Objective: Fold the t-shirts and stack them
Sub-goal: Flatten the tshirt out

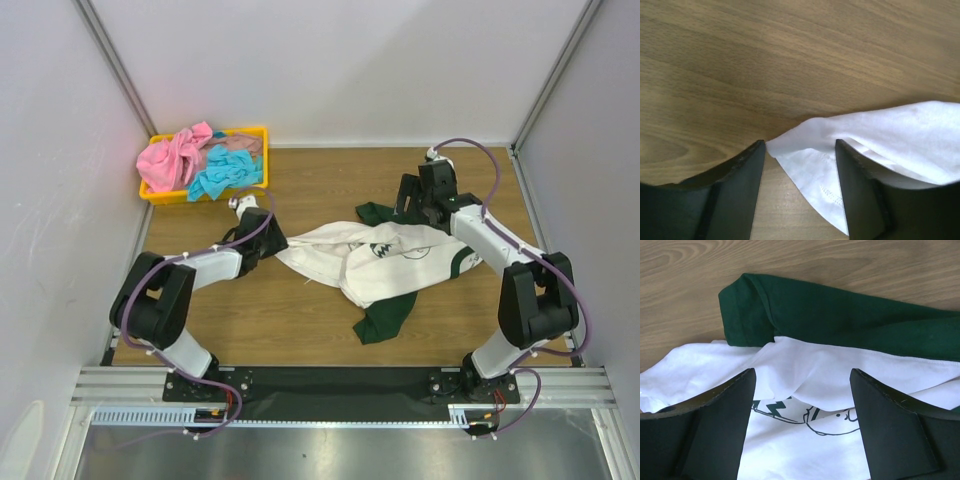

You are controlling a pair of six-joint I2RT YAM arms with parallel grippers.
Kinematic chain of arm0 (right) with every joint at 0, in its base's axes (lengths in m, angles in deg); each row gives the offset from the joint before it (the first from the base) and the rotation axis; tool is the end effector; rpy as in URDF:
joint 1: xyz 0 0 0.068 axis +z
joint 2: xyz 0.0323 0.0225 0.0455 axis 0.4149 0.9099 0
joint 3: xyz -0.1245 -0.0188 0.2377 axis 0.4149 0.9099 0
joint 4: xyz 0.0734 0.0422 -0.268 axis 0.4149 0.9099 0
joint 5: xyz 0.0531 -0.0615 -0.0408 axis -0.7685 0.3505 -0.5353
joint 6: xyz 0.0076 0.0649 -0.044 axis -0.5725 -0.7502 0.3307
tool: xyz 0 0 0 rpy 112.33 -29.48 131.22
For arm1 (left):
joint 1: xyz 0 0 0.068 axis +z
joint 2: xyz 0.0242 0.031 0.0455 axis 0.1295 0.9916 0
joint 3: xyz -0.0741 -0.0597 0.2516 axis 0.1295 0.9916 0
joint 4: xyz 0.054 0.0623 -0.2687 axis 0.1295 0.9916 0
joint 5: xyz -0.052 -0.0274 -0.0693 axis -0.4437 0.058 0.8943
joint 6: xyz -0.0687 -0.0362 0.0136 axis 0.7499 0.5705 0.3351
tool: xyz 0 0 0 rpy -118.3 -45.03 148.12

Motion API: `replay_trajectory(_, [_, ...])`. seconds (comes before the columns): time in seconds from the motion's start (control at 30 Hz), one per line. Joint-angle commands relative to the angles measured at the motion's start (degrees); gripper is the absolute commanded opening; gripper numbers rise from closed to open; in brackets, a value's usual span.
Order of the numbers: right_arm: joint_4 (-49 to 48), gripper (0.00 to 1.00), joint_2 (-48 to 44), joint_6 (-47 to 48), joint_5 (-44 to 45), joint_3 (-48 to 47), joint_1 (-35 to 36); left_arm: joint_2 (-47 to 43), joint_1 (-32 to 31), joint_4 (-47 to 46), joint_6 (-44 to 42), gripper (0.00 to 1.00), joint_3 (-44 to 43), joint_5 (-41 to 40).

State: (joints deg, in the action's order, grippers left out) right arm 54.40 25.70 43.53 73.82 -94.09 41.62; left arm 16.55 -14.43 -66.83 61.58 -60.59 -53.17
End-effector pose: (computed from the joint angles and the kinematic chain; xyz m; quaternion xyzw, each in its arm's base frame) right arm 0.3823 0.1093 0.2232 0.0664 0.9155 0.0811 0.3884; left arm 0.3311 -0.1182 0.1170 -0.1729 0.8951 -0.1212 0.3927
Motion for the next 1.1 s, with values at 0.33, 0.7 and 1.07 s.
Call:
replay_trajectory(0.33, [0.0,0.80,3.5,-1.3,0.1,-4.4,0.3,1.6,1.2,-6.2,-1.5,0.19,0.9,2.1])
replay_trajectory(0.7, [-1.8,0.79,5.1,-3.0,-0.9,-4.4,0.5,-13.2,1.4,-6.0,-13.1,0.00,0.7,-3.7])
replay_trajectory(1.07, [-5.4,0.78,4.4,-1.8,-9.9,-0.7,2.3,-28.3,1.4,1.2,-17.1,0.00,-0.5,-3.8])
